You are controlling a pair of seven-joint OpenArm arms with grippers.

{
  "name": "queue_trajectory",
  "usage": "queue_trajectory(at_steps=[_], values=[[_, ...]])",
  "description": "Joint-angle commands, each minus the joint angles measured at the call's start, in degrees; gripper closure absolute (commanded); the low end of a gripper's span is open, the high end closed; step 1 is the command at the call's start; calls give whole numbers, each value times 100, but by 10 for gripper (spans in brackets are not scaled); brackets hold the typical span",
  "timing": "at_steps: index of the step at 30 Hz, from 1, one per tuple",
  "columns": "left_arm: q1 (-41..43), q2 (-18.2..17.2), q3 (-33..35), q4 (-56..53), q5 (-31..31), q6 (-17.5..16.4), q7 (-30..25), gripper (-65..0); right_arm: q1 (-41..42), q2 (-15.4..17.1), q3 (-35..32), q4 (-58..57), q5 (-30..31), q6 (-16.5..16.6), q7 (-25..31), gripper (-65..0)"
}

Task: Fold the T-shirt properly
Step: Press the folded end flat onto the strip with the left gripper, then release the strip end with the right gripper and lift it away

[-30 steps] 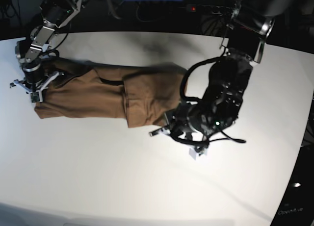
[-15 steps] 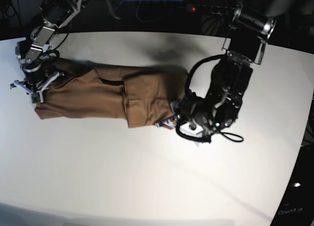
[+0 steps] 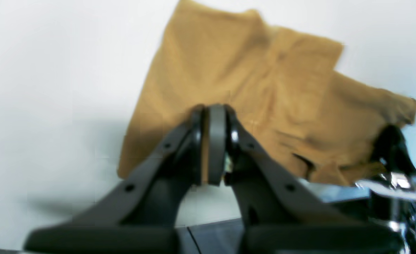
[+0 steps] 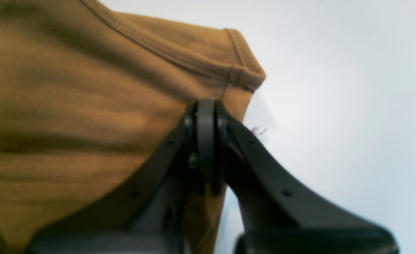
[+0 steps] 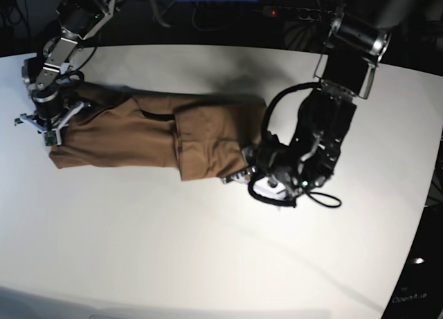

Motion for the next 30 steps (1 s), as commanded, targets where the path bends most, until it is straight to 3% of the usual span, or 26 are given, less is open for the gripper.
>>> queue_trajectory(at_steps=[1,5,17,29,30], values=[[-172,27,77,2,32,-12,-32,-24,-34,-34,-28,-53,-322,259,-442,-3],[-172,44,367,-130,322,-12,-401,-24,-34,-34,-28,-53,-322,259,-442,-3],[-154,62,437,-570,287,-12,-1043,-24,-25,-7,-19,-9,-322,259,-442,-3],[-146,88,1220,-570,278,-16,-1386,-24,10,-7,-19,176,-322,259,-442,-3],[-146,88,1273,-570,296,-139,-1386,-23,10,-7,-19,176,-322,259,-442,-3]])
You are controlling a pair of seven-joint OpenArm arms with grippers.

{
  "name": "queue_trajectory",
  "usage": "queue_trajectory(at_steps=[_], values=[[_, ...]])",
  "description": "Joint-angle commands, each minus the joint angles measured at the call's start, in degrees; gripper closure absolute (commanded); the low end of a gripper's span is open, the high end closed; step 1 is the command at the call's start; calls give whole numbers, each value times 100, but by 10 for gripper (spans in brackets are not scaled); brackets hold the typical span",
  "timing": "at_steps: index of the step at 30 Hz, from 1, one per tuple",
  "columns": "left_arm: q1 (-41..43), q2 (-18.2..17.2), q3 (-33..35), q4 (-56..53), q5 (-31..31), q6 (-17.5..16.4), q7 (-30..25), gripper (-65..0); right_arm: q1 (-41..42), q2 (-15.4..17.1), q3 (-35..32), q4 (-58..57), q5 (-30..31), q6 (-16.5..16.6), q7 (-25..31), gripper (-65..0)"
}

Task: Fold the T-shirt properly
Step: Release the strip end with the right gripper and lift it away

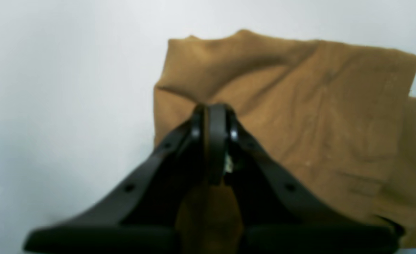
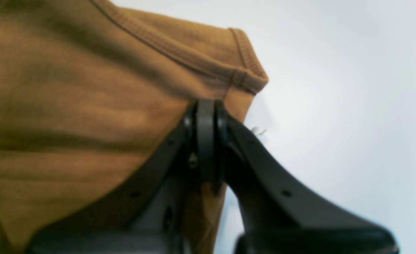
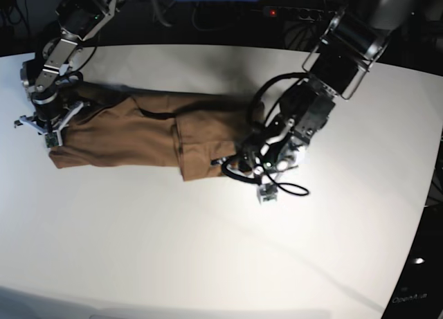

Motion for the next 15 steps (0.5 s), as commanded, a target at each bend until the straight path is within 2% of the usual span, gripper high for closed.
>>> queue_trajectory(at_steps=[1,6,10,15], values=[[-111,47,16,71,-115,-83,50,-23,-7,-3,-4,3,-191,170,-287,-3],[-31,47,69,71,-124,-197,-205,-23,46,-3,-4,100,-191,170,-287,-3],[30,29,78,62,-88,-470,-284,-23,151,-3,-4,161,-191,170,-296,-3],[74,-120,78,62,-88,-487,-354,-23,230,-3,-4,161,-191,170,-331,-7]])
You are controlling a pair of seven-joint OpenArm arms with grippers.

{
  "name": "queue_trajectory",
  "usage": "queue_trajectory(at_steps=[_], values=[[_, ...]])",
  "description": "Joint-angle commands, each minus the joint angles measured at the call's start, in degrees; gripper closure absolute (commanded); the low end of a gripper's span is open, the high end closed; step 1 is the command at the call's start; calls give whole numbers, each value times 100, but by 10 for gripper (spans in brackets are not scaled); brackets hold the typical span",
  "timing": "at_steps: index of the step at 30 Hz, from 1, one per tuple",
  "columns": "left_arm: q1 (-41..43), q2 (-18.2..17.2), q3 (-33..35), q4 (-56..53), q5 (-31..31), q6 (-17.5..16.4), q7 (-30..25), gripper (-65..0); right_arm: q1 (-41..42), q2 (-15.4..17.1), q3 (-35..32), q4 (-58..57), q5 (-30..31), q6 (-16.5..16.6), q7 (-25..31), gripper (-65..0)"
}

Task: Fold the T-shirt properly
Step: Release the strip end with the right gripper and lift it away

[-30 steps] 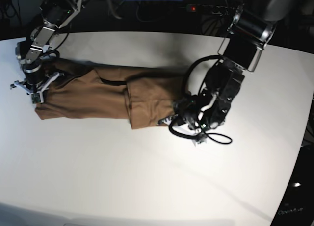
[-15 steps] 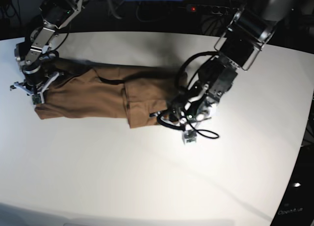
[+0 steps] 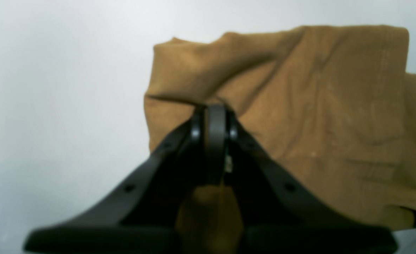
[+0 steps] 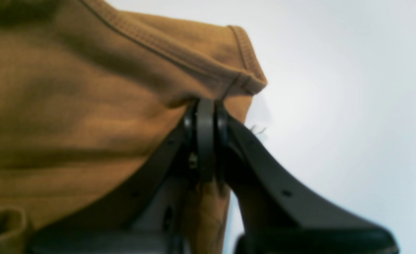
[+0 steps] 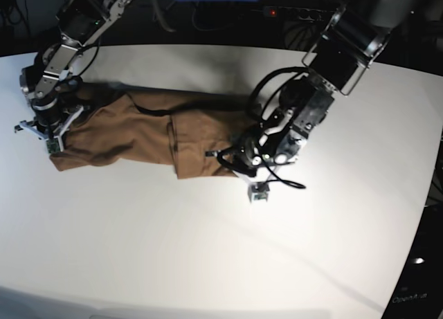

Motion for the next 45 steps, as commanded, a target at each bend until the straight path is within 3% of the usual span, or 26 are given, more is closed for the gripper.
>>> queue_trajectory(at_steps=[1,8,10,16,23,30,34,38,41,45], values=[[-48,-79,-10,47,-3,7,-9,-23,36,30,-6,70,-43,84,-62,-7],[66,-220,-27,47,-3,7,-158,-23,36,4,2,351,-43,84,-89,-17],[66,-281,-36,38,-3,7,-167,-23,36,4,2,351,-43,84,-89,-65],[66,-325,-54,38,-3,15,-176,-23,27,4,38,448,-16,84,-45,-292],[66,-334,-63,-111,-3,15,-176,-23,-202,-5,2,1389,573,84,-45,-302],[66,-343,-63,-191,-3,15,-405,-23,-184,12,108,1679,617,84,-159,-302],[75,-404,-63,-191,-3,15,-405,-23,194,48,337,1459,854,84,-889,-302],[75,-448,-63,-191,-12,15,-405,-23,651,487,328,1028,1285,84,-2005,-302],[75,-448,-63,-191,-12,15,-405,-23,1099,751,328,756,1575,84,-3016,-302],[66,-448,-63,-191,-12,15,-387,-23,1741,909,328,624,1927,84,-4801,-302]])
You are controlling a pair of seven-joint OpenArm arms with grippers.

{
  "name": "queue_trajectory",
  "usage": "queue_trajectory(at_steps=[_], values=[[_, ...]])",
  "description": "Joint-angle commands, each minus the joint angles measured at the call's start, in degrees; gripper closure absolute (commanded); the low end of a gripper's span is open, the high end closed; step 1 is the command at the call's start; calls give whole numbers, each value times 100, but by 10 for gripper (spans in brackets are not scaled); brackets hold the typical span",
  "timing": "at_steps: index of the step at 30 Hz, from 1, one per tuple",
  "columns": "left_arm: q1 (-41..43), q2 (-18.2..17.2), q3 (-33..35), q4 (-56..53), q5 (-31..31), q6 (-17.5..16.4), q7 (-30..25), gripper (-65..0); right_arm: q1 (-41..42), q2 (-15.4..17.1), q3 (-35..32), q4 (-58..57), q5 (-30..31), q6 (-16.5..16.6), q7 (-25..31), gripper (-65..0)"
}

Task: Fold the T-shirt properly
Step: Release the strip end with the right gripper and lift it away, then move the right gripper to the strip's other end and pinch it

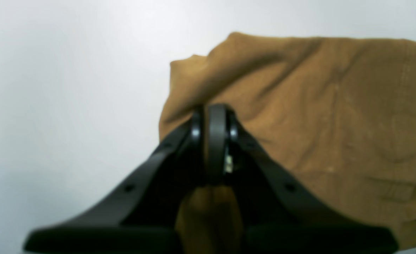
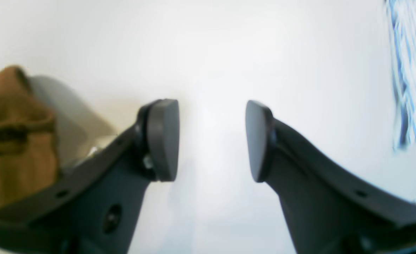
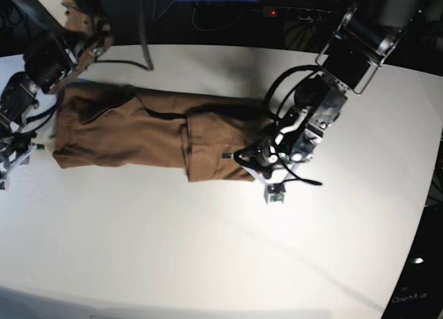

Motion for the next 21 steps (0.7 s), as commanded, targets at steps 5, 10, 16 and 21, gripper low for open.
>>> queue_trajectory(at_steps=[5,10,16,21], values=[[-33,-94,-4,-44,106,112,195,-23,504,683,-508,-165,1515,-27,-2466,-308],[-15,-244,-12,-53,97,112,151,-23,451,1008,-736,-305,3485,-27,-3850,-308],[3,-420,-12,-53,88,112,186,-23,240,1017,-710,-384,4584,-27,-3850,-310],[108,-613,-12,-53,71,103,142,-23,100,1034,-745,-1017,5278,-27,-3850,-310]])
